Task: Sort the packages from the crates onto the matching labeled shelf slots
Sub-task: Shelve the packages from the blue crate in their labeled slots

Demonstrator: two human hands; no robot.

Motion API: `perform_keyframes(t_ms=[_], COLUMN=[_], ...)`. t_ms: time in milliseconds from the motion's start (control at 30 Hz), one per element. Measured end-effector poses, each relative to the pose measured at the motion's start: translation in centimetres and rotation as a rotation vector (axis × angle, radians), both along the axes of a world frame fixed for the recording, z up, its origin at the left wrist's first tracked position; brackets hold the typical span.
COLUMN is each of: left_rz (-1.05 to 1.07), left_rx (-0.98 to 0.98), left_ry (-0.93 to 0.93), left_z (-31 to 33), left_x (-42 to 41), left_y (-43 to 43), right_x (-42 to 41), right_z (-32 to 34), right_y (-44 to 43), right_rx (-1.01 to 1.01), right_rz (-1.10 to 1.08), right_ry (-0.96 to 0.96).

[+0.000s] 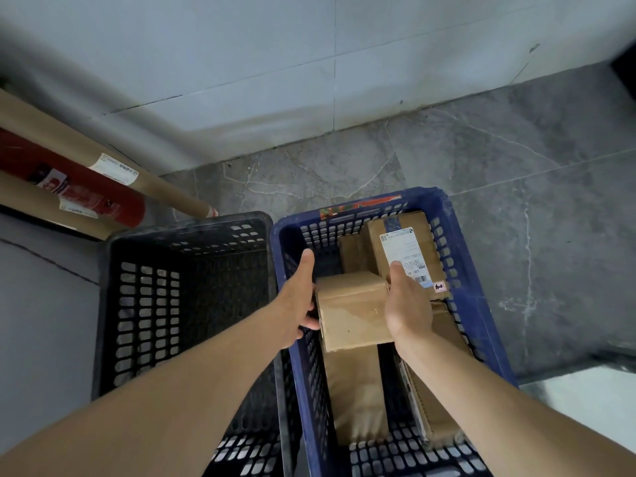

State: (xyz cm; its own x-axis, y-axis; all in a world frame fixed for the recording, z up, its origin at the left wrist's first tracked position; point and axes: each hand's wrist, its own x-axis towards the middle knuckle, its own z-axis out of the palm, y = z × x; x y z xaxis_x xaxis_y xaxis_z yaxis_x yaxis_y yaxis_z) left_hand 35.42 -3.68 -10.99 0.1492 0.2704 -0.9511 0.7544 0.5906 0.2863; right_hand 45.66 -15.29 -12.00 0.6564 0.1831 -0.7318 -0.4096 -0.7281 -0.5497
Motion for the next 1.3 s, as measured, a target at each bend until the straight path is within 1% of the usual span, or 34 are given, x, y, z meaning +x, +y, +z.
perform_keyframes(t_ms=[67,167,233,367,433,500,633,700,833,933,967,1133,1300], left_rz=[0.001,-0.001,-0.004,0.051,0.104,0.154,0.214,0.264,0.308,0.321,0.328,0.337,0.368], left_rx=[-0.06,-0.136,-0.178,-0.252,-0.288,-0.314,-0.297,-0.287,-0.234,-0.193,-0.189,-0.152,-0.099], left_ry=[0.048,0.071,0.074,0.083,0.091,0.083,-0.014,-0.033,-0.071,-0.07,-0.075,-0.099,-0.117], left_z=[-1.0,-2.0,-2.7,-3.1,-3.3,-3.6,-3.0,-2.8,-2.1,-1.8,-1.7,-0.5,0.3], left_x=[-0.4,-0.9,-1.1,-1.6,-1.9,-2.1,-1.9,-1.9,-1.7,-1.6,-1.6,-1.1,-0.8], left_y=[-0.9,-1.9,-2.5,-3.5,-3.7,-3.8,-3.5,-3.2,-2.6,-2.5,-2.5,-2.2,-2.0], right_x=[0.1,-0.1,-0.5,-1.2,-1.5,-1.9,-2.5,-2.5,-2.3,-1.7,-1.4,-0.4,0.5], right_z=[-0.9,-2.9,-3.7,-3.8,-3.9,-4.0,-3.4,-3.3,-2.8,-2.1,-2.2,-1.3,-0.4], right_y=[-1.2,-3.0,-4.0,-5.0,-5.2,-5.5,-6.2,-6.2,-5.8,-5.3,-5.2,-4.3,-4.6], right_rx=[-0.055,-0.145,-0.179,-0.213,-0.216,-0.177,-0.092,-0.052,0.037,0.074,0.083,0.146,0.215], right_rz=[0.05,0.144,0.174,0.254,0.302,0.331,0.388,0.31,-0.038,-0.192,-0.208,-0.253,-0.201], right_ry=[0.016,0.066,0.092,0.08,0.058,0.062,0.097,0.114,0.166,0.201,0.224,0.222,0.308])
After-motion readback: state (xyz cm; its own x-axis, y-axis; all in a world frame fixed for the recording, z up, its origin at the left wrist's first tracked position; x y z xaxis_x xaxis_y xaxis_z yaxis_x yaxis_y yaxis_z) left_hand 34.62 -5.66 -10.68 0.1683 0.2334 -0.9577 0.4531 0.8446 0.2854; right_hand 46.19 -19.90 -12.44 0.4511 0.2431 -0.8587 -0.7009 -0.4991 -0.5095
